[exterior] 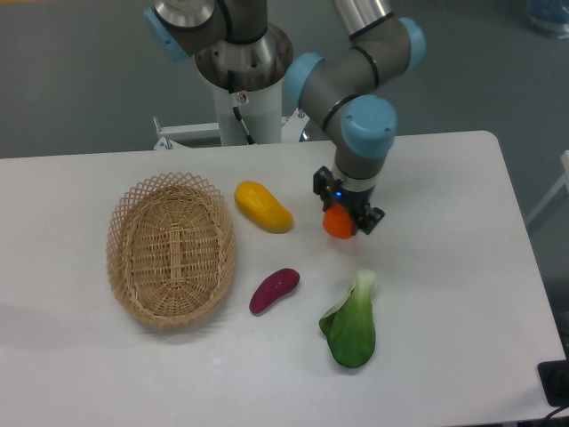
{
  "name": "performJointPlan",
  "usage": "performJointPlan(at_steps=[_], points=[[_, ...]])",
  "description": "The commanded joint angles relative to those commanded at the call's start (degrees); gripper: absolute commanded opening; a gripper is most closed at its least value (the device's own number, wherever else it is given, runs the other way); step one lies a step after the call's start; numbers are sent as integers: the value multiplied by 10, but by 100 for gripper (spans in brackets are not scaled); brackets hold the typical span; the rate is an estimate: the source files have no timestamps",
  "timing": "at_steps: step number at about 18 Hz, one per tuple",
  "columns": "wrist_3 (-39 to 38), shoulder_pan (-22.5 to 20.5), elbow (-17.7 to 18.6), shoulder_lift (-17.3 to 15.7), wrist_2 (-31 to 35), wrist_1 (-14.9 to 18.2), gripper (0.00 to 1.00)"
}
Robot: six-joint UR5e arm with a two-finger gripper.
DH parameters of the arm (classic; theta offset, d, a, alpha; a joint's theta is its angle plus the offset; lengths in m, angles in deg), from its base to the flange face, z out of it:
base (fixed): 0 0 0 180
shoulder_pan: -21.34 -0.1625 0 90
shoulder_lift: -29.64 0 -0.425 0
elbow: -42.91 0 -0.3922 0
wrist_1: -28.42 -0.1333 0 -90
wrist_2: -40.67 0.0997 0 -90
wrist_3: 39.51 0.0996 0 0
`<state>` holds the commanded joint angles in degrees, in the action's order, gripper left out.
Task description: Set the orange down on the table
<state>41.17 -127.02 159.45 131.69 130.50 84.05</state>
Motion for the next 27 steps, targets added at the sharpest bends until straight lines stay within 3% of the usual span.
performJointPlan(at_steps=[4, 6, 7, 15, 20, 24, 27], points=[[25, 2, 9, -1, 1, 0, 61], [39, 1, 10, -2, 6, -1, 96], [39, 1, 9, -3, 9, -2, 99], [36, -4, -24, -2, 7, -5, 100], [32, -27, -99, 10, 3, -1, 100], [33, -57, -175, 52, 0, 1, 100], [33, -76, -211, 69, -12, 4, 100]])
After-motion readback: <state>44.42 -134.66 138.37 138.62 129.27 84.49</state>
